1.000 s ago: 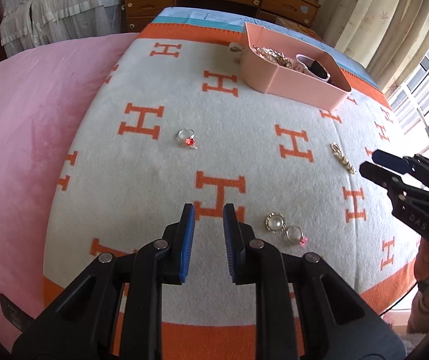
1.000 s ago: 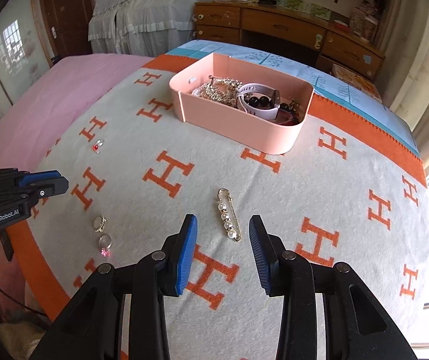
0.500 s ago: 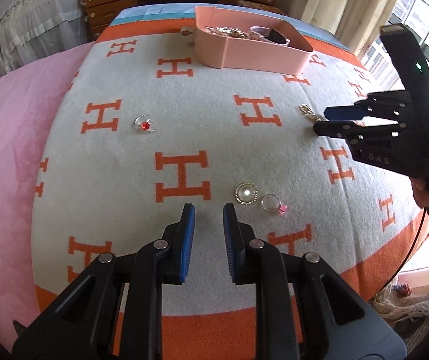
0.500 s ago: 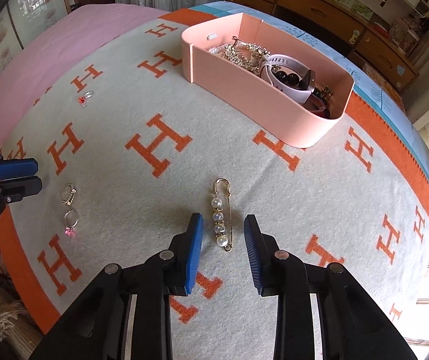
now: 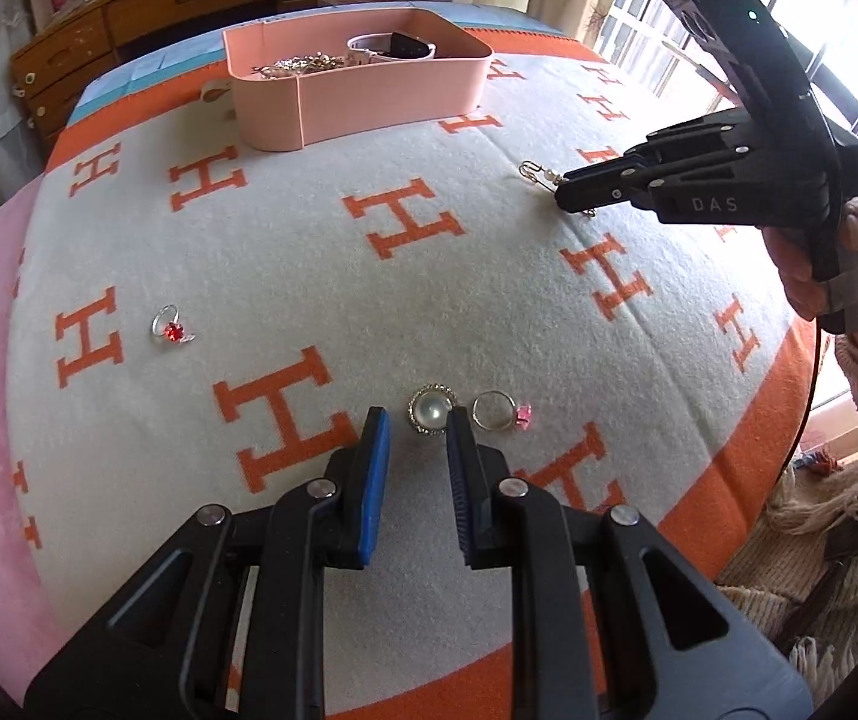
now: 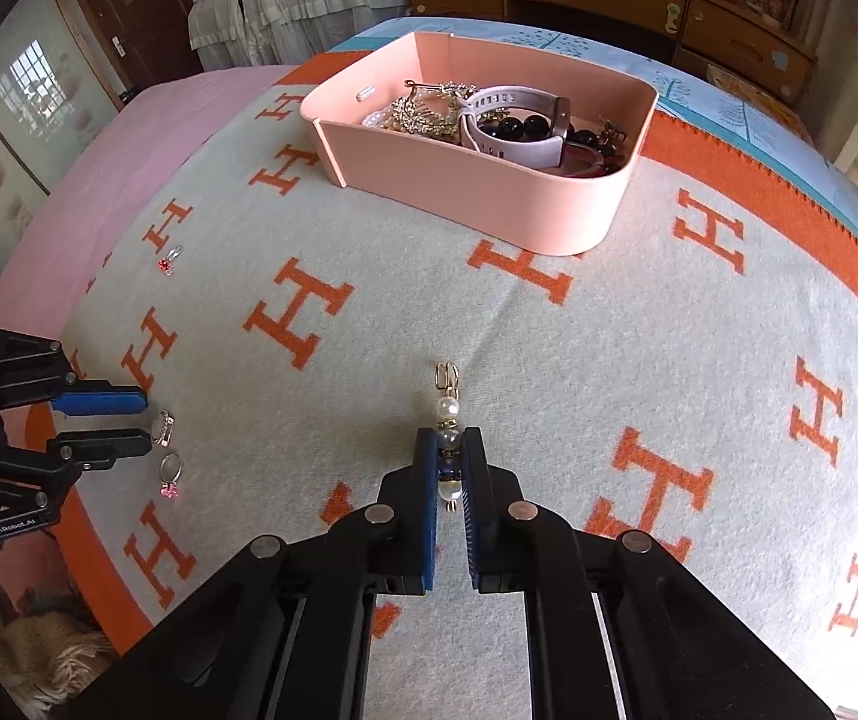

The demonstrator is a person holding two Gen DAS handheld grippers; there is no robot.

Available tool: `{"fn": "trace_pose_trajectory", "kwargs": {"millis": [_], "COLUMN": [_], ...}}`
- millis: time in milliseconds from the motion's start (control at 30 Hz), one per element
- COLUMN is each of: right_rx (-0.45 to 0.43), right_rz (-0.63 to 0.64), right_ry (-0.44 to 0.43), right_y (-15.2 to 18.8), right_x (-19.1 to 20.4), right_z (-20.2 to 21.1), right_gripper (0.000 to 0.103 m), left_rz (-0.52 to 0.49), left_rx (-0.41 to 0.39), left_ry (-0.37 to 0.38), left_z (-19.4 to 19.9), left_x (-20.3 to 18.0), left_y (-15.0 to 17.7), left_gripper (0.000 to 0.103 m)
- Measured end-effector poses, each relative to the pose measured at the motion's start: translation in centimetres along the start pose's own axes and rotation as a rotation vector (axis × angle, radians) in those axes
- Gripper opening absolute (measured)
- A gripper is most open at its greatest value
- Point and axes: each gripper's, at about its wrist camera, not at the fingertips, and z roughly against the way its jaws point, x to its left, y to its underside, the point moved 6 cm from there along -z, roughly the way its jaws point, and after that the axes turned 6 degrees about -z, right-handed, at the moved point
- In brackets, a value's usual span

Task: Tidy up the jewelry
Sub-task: 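Grasp the pearl button earring with the left gripper while the right gripper holds the pin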

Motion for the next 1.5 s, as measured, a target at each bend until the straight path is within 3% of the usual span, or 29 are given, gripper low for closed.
{"fn": "trace_pose_trajectory", "kwargs": {"millis": [167,233,267,300,333,567,633,733,967,1100,1200,1367,1500], "right_rx": [-0.034,-0.044,-0.046,-0.048,-0.049,-0.064,-0.068,-0.073,-0.085,-0.092,-0.099,-0.108,-0.115], "right_rz": [-0.032,-0.040,-0.044,-0.048,-0.050,-0.067,-0.070,-0.071,-0.081,-0.084,-0.083,-0.083,-0.087], "right_ry": [-0.029,-0.033,-0.033,-0.033,-0.032,-0.042,-0.041,-0.036,-0.039,-0.041,-0.038,-0.032,-0.034], "right_y": [1.0,1.4,1.4,1.5,1.5,1.6,1.6,1.5,1.6,1.6,1.7,1.7,1.8], "right_x": [-0.1,-0.2,-0.3,-0.3,-0.3,-0.5,-0.5,-0.4,-0.4,-0.5,-0.5,-0.4,-0.4], "right_z": [0.4,0.7,0.7,0.8,0.8,1.1,1.1,1.0,1.1,1.2,1.2,1.2,1.2], "right_gripper": [0.008,0.008,0.008,0.008,0.008,0.008,0.008,0.008,0.008,0.008,0.008,0.008,0.008], "left_rz": [0.014,0.030,0.036,0.039,0.041,0.056,0.039,-0.022,-0.108,-0.122,-0.113,-0.163,-0.138], "left_rx": [-0.024,-0.027,-0.034,-0.046,-0.057,-0.098,-0.107,-0.098,-0.051,-0.053,-0.058,-0.063,-0.066], "left_ry": [0.064,0.103,0.120,0.130,0.131,0.110,0.091,0.038,-0.011,-0.031,-0.023,-0.090,-0.098], "left_z": [0.0,0.1,0.1,0.2,0.3,0.5,0.8,0.5,-0.6,-0.6,-0.6,-0.6,-0.6], "left_x": [0.9,0.9,0.9,0.8,0.7,1.0,0.8,0.2,-1.0,-0.9,-0.6,-1.1,-1.1], "left_y": [-0.9,-1.1,-1.2,-1.3,-1.3,-1.5,-1.4,-1.2,-0.6,-0.6,-0.7,-0.6,-0.6], "left_gripper": [0.017,0.032,0.053,0.066,0.066,0.066,0.061,0.041,0.040,0.024,0.022,0.021,0.017]}}
